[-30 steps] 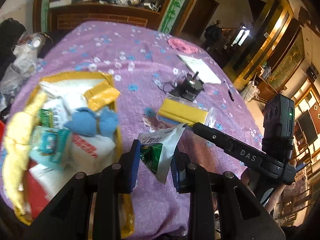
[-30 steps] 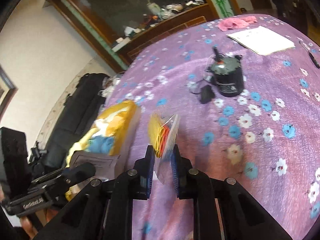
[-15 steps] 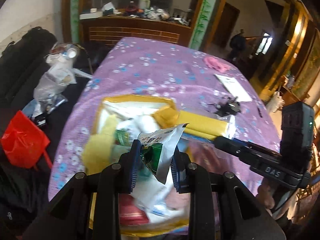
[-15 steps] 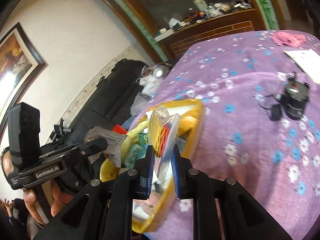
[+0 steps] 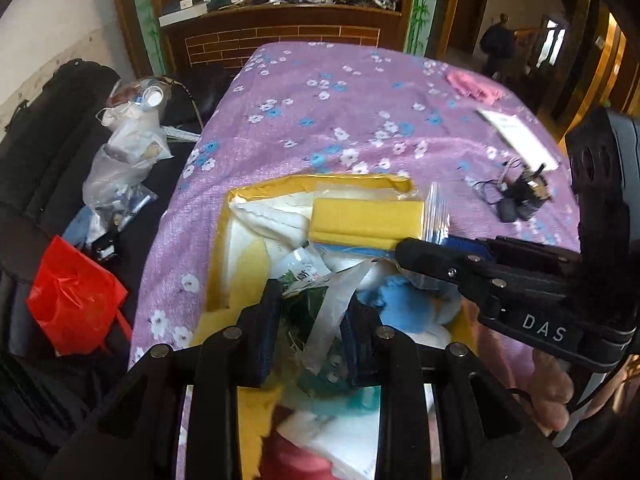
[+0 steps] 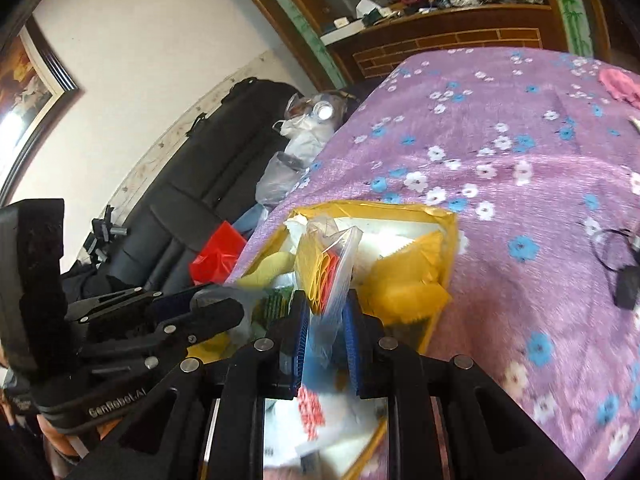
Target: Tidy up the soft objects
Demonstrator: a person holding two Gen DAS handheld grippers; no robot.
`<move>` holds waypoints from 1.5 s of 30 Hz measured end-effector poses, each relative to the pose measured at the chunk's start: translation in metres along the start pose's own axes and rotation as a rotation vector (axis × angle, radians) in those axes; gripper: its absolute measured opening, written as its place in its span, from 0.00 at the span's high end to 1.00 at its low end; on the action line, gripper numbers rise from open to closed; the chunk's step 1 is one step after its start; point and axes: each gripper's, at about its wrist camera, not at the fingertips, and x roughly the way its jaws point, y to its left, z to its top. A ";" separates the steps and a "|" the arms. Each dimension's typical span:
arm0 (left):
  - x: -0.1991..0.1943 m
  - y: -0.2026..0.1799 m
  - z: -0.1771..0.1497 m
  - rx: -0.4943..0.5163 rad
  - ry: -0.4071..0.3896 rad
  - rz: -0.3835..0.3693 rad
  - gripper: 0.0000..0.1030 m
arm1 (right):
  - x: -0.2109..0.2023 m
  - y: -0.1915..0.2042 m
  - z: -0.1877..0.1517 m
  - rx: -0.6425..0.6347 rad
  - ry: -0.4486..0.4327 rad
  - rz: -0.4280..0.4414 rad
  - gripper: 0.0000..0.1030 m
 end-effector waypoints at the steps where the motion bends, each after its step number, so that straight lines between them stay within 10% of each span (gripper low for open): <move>1: 0.003 0.000 0.001 -0.001 0.000 -0.003 0.75 | 0.007 -0.001 0.004 0.004 0.007 0.005 0.83; 13: -0.005 -0.011 -0.020 -0.087 -0.073 -0.147 0.35 | -0.015 -0.025 -0.011 0.108 -0.115 0.025 0.41; 19: -0.020 -0.034 -0.051 -0.085 -0.126 -0.034 0.28 | -0.054 -0.012 -0.057 0.124 -0.150 -0.094 0.23; 30: -0.043 -0.061 -0.078 -0.028 -0.115 0.119 0.28 | -0.094 0.027 -0.086 0.057 -0.135 -0.167 0.19; 45: -0.062 -0.032 -0.101 -0.140 -0.142 0.126 0.28 | -0.103 0.057 -0.090 -0.028 -0.078 -0.255 0.19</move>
